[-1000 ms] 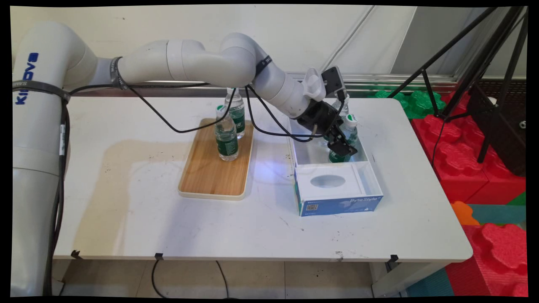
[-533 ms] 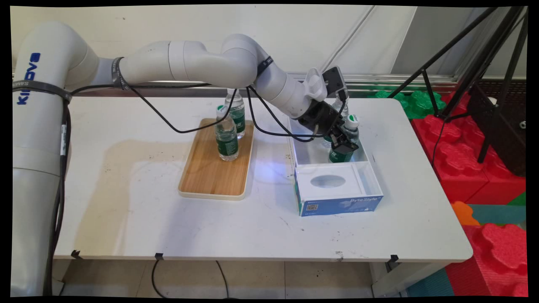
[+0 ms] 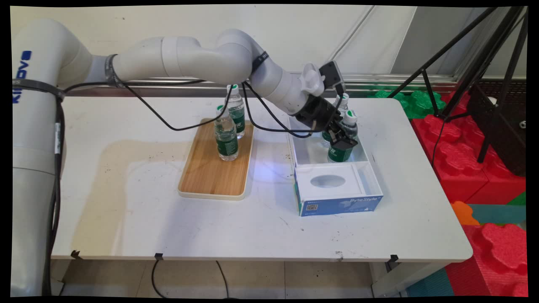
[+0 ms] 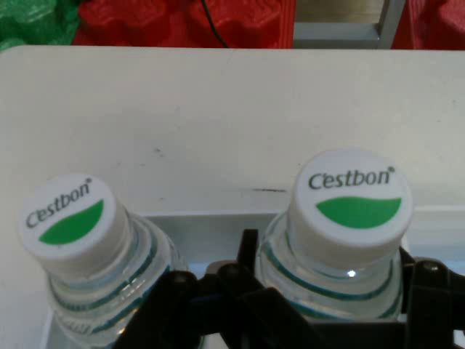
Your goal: Place the picked object on the tray
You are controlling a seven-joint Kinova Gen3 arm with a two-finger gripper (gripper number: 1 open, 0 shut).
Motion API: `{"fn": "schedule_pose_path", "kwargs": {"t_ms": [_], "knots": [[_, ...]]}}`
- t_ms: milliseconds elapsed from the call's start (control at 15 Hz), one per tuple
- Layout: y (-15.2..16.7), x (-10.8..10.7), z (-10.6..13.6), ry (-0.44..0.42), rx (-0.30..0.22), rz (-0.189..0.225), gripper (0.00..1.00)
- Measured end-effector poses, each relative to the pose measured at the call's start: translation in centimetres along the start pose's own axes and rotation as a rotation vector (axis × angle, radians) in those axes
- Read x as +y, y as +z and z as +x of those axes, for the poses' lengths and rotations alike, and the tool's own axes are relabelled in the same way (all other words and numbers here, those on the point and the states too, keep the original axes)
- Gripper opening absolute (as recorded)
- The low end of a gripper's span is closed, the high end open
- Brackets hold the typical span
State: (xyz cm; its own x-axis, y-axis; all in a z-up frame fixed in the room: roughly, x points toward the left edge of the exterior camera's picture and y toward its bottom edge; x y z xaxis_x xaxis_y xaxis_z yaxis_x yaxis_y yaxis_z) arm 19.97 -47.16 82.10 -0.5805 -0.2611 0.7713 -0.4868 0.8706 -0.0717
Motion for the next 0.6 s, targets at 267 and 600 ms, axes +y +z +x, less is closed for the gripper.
{"fn": "schedule_pose_path", "kwargs": {"t_ms": [267,600], "knots": [[-2.5,0.3,0.4,-0.016,0.020,0.009,0.00],[-6.7,1.0,1.3,-0.014,0.052,0.018,0.00]]}}
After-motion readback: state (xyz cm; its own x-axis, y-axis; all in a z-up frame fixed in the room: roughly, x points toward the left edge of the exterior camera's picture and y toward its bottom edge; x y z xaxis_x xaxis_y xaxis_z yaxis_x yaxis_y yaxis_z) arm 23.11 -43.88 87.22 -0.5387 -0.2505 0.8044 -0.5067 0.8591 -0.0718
